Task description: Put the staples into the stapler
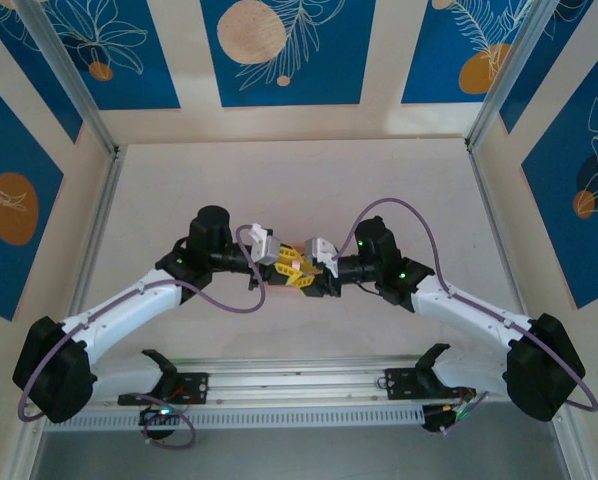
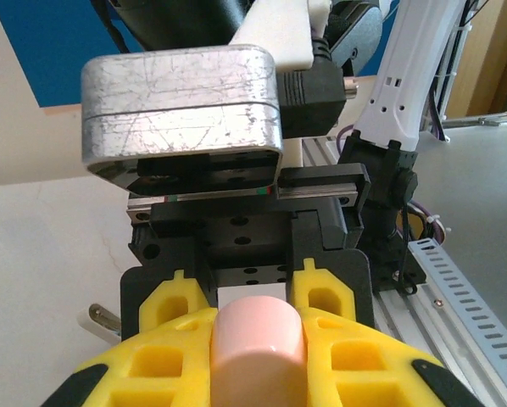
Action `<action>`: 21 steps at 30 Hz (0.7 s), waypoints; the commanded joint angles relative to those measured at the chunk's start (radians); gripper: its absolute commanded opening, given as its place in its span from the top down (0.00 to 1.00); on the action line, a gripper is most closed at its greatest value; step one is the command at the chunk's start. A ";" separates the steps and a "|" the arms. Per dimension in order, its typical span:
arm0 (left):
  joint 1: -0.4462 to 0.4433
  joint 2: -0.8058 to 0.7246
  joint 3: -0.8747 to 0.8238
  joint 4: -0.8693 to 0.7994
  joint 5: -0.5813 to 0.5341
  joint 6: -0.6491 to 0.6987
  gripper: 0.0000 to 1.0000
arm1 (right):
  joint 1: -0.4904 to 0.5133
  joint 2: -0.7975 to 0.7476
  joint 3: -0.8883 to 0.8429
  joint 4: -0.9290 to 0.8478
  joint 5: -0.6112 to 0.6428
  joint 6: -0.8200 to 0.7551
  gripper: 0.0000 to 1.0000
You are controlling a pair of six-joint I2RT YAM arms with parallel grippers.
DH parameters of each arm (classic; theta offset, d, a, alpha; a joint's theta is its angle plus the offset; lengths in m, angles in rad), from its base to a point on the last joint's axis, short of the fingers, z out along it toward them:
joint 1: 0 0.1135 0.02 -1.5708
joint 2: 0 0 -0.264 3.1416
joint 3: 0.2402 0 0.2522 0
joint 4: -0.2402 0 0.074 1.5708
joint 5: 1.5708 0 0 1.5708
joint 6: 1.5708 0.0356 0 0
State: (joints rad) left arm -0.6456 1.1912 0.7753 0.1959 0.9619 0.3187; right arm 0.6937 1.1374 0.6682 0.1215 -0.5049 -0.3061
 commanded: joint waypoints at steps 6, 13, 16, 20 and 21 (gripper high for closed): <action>-0.010 -0.015 -0.026 0.059 -0.063 -0.040 0.65 | -0.041 -0.047 -0.005 0.000 0.011 0.109 0.77; -0.009 -0.052 -0.040 0.002 -0.333 -0.065 0.28 | -0.200 -0.134 0.012 -0.232 0.128 0.374 0.77; -0.009 -0.056 -0.060 0.017 -0.418 -0.085 0.23 | -0.293 -0.146 0.055 -0.405 0.207 0.458 0.78; -0.009 -0.033 -0.067 0.017 -0.459 -0.089 0.22 | -0.459 -0.097 0.109 -0.597 0.310 0.609 0.81; -0.010 -0.023 -0.064 0.017 -0.466 -0.092 0.22 | -0.500 -0.077 0.116 -0.628 0.311 0.624 0.82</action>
State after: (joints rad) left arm -0.6479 1.1557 0.7193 0.2081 0.5652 0.2440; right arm 0.2745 1.0264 0.7410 -0.3080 -0.2779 0.1753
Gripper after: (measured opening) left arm 0.776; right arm 0.248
